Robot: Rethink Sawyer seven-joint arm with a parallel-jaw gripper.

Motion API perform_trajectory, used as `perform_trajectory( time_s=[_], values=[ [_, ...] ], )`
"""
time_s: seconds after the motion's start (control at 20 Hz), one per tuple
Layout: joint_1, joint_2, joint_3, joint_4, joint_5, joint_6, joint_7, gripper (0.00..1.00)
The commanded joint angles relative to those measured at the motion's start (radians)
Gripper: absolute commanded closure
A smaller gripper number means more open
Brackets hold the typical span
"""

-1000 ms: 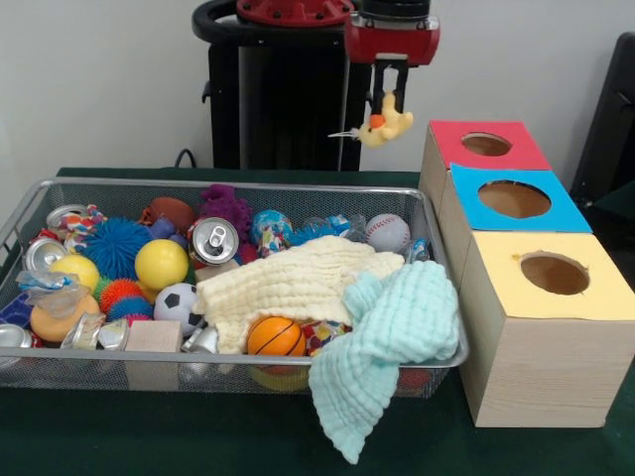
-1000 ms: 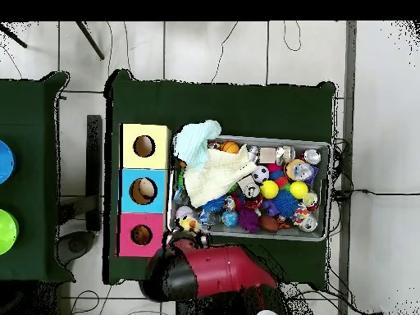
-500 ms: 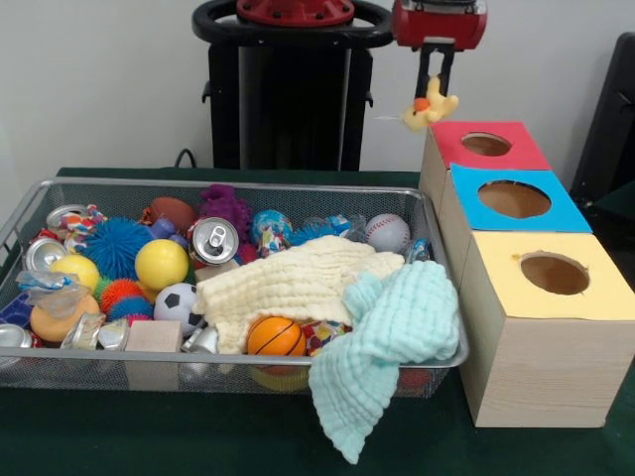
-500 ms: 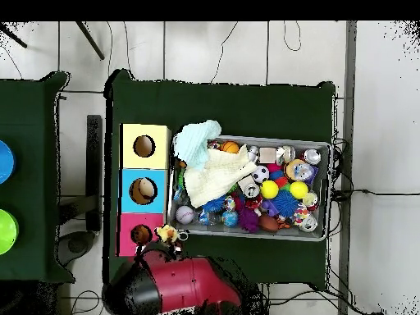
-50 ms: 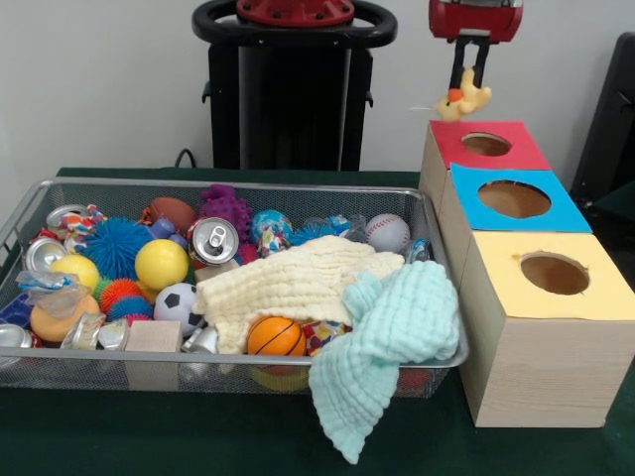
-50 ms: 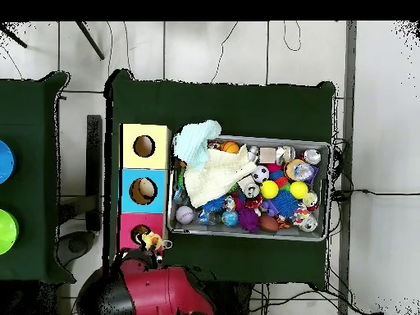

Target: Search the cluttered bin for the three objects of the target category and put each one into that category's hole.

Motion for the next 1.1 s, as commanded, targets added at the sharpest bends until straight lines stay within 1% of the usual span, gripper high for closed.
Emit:
perform_trajectory(
  time_s=[0.05, 0.3, 0.55, 0.65, 0.95, 1.1],
  values=[
    [0.024, 0.124, -0.04, -0.05, 0.086, -0.1, 0.27, 1.0],
    [0.042, 0.191, -0.04, -0.056, 0.114, -0.174, 0.275, 1.0],
    [0.056, 0.244, -0.03, -0.063, 0.143, -0.237, 0.275, 1.0],
    [0.07, 0.248, -0.033, -0.064, 0.161, -0.238, 0.273, 1.0],
    [0.126, 0.225, -0.045, -0.07, 0.225, -0.191, 0.282, 1.0],
    [0.132, 0.231, -0.029, -0.061, 0.25, -0.207, 0.283, 1.0]
  ],
)
